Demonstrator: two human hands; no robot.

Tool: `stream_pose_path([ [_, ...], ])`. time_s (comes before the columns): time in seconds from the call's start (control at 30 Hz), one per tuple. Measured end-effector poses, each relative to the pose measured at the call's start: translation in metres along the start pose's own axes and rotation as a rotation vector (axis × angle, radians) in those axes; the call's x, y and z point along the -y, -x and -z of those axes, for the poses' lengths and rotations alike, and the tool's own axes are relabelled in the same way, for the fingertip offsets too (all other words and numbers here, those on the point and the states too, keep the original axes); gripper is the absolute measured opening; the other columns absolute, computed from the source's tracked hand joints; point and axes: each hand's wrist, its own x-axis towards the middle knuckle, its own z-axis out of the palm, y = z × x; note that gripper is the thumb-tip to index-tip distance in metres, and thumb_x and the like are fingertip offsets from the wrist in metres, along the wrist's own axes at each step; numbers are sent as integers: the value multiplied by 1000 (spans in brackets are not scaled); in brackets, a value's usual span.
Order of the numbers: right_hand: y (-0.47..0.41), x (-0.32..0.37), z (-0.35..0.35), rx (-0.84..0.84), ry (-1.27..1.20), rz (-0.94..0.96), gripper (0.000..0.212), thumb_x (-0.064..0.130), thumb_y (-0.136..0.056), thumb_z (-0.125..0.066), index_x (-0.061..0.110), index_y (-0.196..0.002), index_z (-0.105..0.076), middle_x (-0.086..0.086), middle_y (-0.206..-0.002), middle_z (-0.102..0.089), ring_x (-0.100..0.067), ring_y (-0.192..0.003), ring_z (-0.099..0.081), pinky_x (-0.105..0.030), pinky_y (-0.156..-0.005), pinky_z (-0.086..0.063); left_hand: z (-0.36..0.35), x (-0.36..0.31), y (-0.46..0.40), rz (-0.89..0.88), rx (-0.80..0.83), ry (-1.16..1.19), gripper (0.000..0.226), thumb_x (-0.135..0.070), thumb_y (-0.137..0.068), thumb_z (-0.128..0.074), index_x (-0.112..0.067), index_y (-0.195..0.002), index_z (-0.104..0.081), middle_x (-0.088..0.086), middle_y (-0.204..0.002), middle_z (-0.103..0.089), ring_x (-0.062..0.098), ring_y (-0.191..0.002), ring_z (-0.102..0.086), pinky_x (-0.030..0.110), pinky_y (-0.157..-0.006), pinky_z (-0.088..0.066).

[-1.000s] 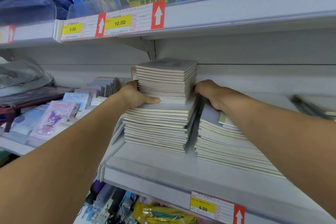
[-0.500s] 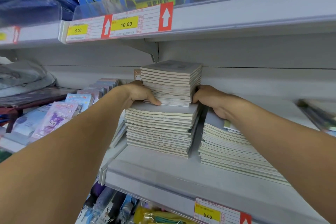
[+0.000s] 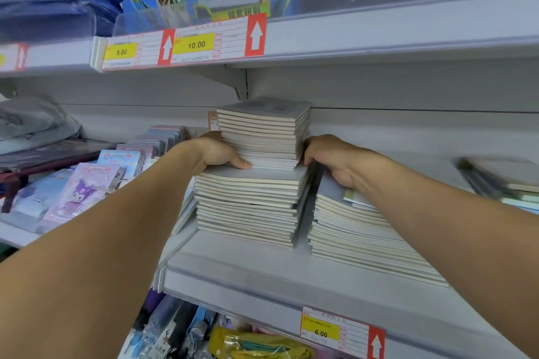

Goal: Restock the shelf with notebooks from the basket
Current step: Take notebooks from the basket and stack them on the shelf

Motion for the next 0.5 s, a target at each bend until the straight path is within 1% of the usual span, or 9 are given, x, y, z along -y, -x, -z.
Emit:
stream_pose_path([
  [0.1,7,-1,-8,11,65,31,22,-6,-82,-47,4,-95,-62,-15,-91,-60,-24,-77,-56,-26,-61,-43,0,-1,1,0,-5,4,53,-9,-63,-90,-17,-109,-66,3,-110,-71,25,-100,-66,36,-91,-53],
  [0.17,10,-2,-12,16,114,77,29,-3,-84,-46,3,-105,-65,-13,-97,-68,-23,-81,-62,-25,-64,-48,-1,-1,0,4,-8,11,56,-10,-62,-90,-16,-112,-65,3,-108,-71,24,-97,-67,32,-81,-54],
  [0.2,12,-3,-13,20,128,94,32,-2,-86,-46,5,-110,-65,-13,-103,-69,-24,-88,-65,-26,-71,-52,-1,0,1,-3,-12,13,55,-10,-62,-90,-17,-110,-65,2,-106,-71,22,-95,-67,28,-75,-53],
  [0.23,14,-5,-13,28,138,109,35,-2,-87,-47,6,-116,-64,-12,-109,-69,-25,-97,-65,-29,-83,-54,-1,0,1,-16,-16,15,52,-10,-62,-90,-18,-107,-65,1,-105,-71,21,-94,-66,26,-71,-51],
  [0.27,17,-7,-11,46,145,122,37,-1,-88,-50,8,-121,-63,-10,-115,-68,-25,-105,-64,-33,-94,-53,-1,1,2,-35,-20,13,49,-11,-62,-90,-20,-103,-65,-1,-104,-71,19,-93,-66,25,-69,-50],
  [0.3,21,-9,-8,70,141,139,38,-1,-89,-53,9,-124,-63,-8,-119,-68,-24,-110,-63,-37,-102,-50,-1,2,3,-56,-26,6,46,-12,-62,-90,-23,-99,-65,-3,-103,-70,16,-92,-65,23,-69,-48],
  [0.33,25,-12,-4,96,126,159,37,0,-91,-56,9,-125,-64,-7,-121,-69,-22,-113,-63,-39,-107,-47,-1,4,4,-76,-37,-3,46,-14,-61,-91,-25,-98,-65,-6,-101,-69,14,-91,-64,21,-71,-47],
  [0.4,32,-18,3,140,82,203,31,2,-94,-59,8,-124,-67,-5,-121,-70,-20,-116,-64,-37,-111,-43,-1,10,4,-131,-91,-11,57,-18,-59,-93,-21,-107,-64,-7,-106,-68,14,-96,-63,23,-83,-47],
  [0.5,37,-21,6,141,20,218,27,1,-95,-59,2,-120,-69,-10,-121,-71,-25,-119,-64,-39,-113,-42,-3,17,3,-201,-207,-2,76,-21,-55,-95,-14,-122,-60,0,-124,-66,20,-112,-61,31,-102,-45],
])
